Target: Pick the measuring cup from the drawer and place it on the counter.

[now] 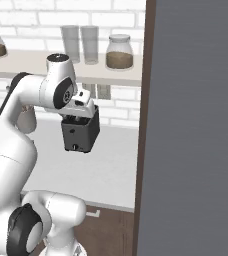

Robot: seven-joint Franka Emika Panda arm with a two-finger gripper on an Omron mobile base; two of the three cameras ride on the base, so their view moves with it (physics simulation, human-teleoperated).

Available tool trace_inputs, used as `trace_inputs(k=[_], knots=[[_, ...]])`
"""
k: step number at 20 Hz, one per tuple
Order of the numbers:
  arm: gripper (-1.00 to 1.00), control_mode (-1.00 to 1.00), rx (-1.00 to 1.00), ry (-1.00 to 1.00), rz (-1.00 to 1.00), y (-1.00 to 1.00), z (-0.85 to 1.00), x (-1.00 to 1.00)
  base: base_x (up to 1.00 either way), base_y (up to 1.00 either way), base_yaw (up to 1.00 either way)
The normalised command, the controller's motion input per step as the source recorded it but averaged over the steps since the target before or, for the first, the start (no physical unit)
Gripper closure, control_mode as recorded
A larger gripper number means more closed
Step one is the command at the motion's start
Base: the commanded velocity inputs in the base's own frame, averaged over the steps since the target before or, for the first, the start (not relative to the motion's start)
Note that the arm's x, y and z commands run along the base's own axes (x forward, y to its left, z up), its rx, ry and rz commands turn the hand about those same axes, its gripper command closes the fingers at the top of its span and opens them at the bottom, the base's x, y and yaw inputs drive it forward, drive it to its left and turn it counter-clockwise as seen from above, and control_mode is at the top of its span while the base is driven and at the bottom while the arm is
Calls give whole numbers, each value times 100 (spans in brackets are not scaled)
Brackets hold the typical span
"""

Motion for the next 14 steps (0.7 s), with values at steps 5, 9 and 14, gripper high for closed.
trace_inputs(k=[5, 9, 14], knots=[[-100, -100, 0, 0, 0, -2, 0, -14, 0, 0, 0], [-100, -100, 0, 0, 0, 0, -4, -23, 0, 0, 0], [-100, -100, 0, 0, 0, 0, -16, -40, 0, 0, 0]])
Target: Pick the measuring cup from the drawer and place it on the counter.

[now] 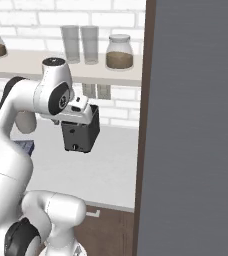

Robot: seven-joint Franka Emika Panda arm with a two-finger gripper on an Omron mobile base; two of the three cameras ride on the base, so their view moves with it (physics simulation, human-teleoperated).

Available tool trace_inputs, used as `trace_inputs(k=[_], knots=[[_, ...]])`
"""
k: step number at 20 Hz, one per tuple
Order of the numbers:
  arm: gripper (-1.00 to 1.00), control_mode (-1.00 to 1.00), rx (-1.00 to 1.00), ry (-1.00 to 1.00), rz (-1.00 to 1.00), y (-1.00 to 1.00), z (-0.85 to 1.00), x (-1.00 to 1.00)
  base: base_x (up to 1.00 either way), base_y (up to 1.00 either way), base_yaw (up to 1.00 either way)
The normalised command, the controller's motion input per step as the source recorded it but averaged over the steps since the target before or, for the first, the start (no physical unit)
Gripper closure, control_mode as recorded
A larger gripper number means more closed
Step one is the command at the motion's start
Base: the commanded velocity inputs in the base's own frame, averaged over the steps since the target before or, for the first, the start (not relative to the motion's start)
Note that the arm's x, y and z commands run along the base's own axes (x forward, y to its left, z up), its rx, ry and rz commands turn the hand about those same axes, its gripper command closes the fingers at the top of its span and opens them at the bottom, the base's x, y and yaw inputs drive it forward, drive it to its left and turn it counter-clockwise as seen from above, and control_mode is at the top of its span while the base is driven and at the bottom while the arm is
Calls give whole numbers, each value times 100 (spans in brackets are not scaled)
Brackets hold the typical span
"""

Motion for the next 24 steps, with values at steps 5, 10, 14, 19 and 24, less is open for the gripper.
trace_inputs(k=[5, 10, 14, 19, 24], knots=[[-100, -100, -1, 7, 0, 0, -54, -45, 0, 0, 0], [-100, -100, 0, 9, 0, 0, -63, -25, 0, 0, 0], [-100, -100, 0, 10, 2, 0, -61, -13, 0, 0, 0], [-100, -100, 0, 4, 7, 0, -40, -24, 0, 0, 0], [-100, -100, 0, 2, 15, 0, -24, -19, 0, 0, 0]])
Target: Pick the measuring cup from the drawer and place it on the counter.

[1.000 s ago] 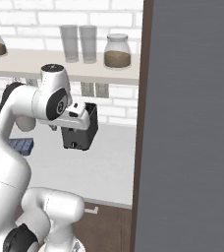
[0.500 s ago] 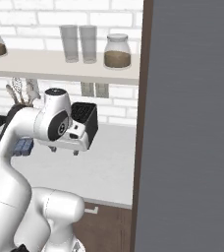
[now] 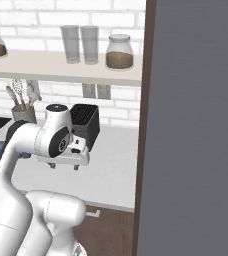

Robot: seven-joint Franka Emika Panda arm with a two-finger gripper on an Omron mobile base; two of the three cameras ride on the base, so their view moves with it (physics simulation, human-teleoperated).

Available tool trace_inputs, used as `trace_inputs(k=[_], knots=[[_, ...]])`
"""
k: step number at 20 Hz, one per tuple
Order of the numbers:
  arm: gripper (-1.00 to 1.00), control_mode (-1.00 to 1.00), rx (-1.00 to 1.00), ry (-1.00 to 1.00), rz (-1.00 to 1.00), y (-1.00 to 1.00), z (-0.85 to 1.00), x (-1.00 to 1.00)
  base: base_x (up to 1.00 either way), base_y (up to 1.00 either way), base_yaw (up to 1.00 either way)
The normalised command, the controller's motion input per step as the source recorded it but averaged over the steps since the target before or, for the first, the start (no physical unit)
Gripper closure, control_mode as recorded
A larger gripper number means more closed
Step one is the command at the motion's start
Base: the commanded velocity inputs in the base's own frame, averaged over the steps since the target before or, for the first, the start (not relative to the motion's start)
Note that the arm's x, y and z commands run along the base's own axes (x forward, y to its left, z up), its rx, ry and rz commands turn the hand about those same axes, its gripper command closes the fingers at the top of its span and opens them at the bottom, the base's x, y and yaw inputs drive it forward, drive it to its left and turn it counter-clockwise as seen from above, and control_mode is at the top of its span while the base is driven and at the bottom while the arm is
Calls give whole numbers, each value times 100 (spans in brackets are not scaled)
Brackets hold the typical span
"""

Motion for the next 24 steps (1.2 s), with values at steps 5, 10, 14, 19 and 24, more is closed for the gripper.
trace_inputs(k=[5, 10, 14, 19, 24], knots=[[-100, -100, 0, 0, 31, -7, -14, -9, 0, 0, 0], [-100, -100, 0, 0, 40, -18, -10, -5, 0, 0, 0], [-100, -100, -1, 0, 33, -2, -1, -11, 0, 0, 0], [-100, -100, -8, 0, 14, 25, 0, -1, 0, 0, 0], [-100, -100, -9, 0, 9, 20, 0, -2, 0, 0, 0]])
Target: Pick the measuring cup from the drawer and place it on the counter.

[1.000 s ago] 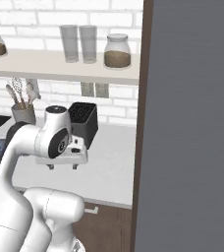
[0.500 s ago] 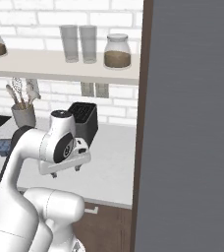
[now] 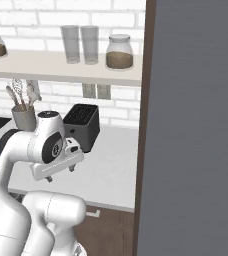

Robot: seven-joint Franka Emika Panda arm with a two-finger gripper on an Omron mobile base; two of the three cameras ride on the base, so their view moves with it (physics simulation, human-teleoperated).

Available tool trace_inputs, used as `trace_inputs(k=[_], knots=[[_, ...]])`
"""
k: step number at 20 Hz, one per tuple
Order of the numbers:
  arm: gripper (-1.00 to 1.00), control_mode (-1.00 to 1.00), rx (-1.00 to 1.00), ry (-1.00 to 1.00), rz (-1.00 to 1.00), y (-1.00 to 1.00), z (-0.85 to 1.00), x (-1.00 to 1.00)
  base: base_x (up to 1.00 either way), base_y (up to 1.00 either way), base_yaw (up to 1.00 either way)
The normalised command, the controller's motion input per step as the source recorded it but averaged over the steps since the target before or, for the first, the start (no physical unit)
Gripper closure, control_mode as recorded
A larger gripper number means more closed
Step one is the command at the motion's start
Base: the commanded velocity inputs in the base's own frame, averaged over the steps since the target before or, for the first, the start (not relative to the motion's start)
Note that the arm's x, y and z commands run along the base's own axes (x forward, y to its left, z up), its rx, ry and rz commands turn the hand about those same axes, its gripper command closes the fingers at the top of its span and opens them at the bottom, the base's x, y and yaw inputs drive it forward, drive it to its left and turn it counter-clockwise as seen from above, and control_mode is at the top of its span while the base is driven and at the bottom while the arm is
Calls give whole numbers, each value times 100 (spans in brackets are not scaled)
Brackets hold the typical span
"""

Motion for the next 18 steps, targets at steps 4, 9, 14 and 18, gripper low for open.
trace_inputs(k=[4, 9, 14, 18], knots=[[-100, -100, -6, 0, 7, 11, 0, -2, 0, 0, 0], [-100, 100, -1, 0, 7, 0, -1, -2, -4, 0, 7], [-100, 100, 0, 0, 0, 0, 0, 0, -14, 0, 31], [-100, 100, 0, 0, 0, 0, 0, 0, -14, -1, 42]])
